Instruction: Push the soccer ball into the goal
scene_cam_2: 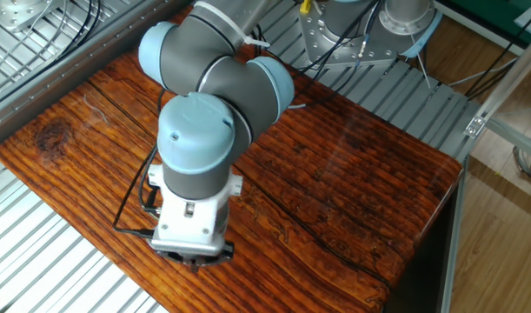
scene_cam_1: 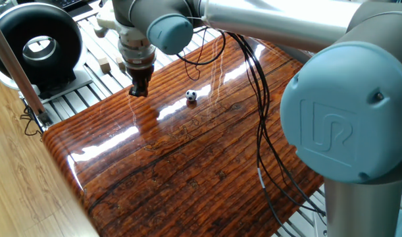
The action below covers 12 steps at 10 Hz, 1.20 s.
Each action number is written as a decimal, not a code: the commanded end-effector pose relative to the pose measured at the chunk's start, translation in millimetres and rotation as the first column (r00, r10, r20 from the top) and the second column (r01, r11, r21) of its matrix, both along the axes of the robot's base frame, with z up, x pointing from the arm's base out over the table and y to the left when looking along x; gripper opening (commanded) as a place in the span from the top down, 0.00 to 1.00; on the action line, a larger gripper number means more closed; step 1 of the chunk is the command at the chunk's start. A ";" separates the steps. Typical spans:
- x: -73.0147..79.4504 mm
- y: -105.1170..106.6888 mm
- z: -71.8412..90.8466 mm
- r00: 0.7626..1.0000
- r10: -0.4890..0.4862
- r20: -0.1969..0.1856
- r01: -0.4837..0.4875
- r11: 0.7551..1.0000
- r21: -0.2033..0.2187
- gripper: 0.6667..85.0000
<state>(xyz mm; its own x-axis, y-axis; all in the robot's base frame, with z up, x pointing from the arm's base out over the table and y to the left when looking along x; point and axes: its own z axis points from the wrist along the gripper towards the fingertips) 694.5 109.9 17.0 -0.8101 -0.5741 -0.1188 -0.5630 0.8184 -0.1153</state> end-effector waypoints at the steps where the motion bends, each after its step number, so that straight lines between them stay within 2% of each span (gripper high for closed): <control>1: -10.0 -56.7 -16.0 1.000 -0.013 0.002 0.013 1.000 -0.028 1.00; 2: -28.7 -69.8 -16.4 0.999 -0.031 -0.037 0.030 0.999 -0.028 1.00; 3: -40.2 -76.6 -5.7 0.998 -0.042 -0.056 0.041 0.999 -0.023 1.00; 4: -45.1 -73.2 2.4 0.997 -0.045 -0.067 0.046 0.999 0.009 1.00; 5: -51.7 -68.7 3.5 0.995 -0.057 -0.085 0.060 0.997 0.037 1.00; 6: -54.6 -68.8 2.9 0.993 -0.070 -0.094 0.074 0.996 0.041 1.00; 8: -53.2 -88.6 -1.1 0.993 -0.091 -0.081 0.091 0.996 -0.008 1.00; 10: -64.4 -93.9 -6.7 0.989 -0.097 -0.108 0.098 0.995 0.004 1.00; 11: -80.4 -90.4 -8.4 0.978 -0.135 -0.161 0.141 0.990 0.024 1.00; 12: -98.8 -88.6 -8.2 0.961 -0.160 -0.227 0.170 0.985 0.025 1.00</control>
<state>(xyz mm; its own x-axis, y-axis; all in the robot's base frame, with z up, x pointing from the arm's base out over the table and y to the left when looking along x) 625.2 22.0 10.3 -0.8744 -0.4851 -0.0129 -0.4843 0.8741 -0.0379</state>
